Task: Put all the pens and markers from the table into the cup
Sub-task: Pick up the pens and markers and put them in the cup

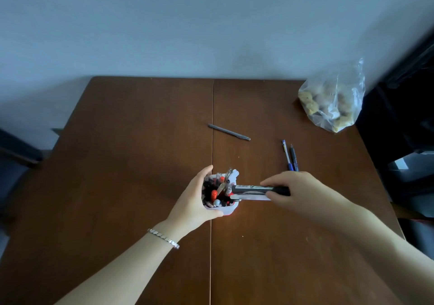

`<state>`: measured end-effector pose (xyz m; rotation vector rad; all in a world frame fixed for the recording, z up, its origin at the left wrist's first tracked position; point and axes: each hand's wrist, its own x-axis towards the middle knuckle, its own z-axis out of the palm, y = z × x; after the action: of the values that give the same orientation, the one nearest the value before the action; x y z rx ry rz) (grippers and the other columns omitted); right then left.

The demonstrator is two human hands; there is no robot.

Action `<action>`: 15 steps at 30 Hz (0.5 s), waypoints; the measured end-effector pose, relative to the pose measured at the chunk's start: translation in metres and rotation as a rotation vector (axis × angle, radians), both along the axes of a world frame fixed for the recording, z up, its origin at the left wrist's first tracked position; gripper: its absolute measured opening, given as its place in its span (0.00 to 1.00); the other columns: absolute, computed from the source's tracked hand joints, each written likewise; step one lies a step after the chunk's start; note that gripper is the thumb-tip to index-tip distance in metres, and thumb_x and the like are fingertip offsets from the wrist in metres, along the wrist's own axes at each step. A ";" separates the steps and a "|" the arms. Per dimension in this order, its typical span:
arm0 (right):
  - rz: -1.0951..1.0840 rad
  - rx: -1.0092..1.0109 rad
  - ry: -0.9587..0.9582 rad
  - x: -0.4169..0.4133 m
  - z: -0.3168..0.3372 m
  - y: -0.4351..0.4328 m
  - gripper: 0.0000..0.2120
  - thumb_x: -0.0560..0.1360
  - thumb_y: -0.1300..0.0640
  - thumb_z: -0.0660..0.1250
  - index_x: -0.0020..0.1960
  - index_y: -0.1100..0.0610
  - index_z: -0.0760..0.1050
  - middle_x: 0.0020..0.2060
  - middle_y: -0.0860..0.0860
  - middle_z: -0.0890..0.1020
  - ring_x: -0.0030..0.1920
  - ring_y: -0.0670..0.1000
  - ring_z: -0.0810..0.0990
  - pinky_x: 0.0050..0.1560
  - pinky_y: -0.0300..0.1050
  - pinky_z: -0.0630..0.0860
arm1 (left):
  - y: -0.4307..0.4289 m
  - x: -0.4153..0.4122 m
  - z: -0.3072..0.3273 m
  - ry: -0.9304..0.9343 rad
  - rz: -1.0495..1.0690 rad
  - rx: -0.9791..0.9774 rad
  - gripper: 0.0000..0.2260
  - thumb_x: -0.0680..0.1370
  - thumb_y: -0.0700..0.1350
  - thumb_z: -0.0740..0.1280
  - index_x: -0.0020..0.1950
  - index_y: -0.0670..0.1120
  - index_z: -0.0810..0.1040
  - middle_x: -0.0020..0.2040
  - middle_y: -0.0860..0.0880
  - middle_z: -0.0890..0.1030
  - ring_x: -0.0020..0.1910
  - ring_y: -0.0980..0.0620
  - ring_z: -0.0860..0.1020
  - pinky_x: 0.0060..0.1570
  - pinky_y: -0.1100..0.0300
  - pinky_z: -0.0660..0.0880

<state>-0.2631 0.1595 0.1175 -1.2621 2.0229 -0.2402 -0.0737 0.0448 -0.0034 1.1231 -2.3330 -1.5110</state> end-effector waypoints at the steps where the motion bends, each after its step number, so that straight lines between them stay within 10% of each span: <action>1: 0.020 0.015 0.026 0.005 -0.001 -0.007 0.11 0.75 0.57 0.61 0.52 0.51 0.80 0.46 0.48 0.83 0.46 0.48 0.81 0.48 0.45 0.77 | 0.000 0.000 0.000 -0.003 -0.002 0.001 0.46 0.64 0.44 0.78 0.73 0.54 0.53 0.70 0.55 0.65 0.67 0.58 0.67 0.64 0.65 0.65; 15: 0.196 0.032 0.358 0.036 -0.035 -0.070 0.08 0.74 0.64 0.62 0.52 0.60 0.77 0.45 0.53 0.76 0.40 0.53 0.73 0.34 0.41 0.68 | -0.002 0.000 -0.001 -0.003 -0.008 -0.001 0.46 0.65 0.43 0.78 0.74 0.51 0.52 0.73 0.52 0.63 0.70 0.54 0.66 0.65 0.61 0.66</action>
<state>-0.2270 0.0895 0.0828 -1.5585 2.1648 0.1201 -0.0742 0.0428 -0.0041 1.1175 -2.3424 -1.5114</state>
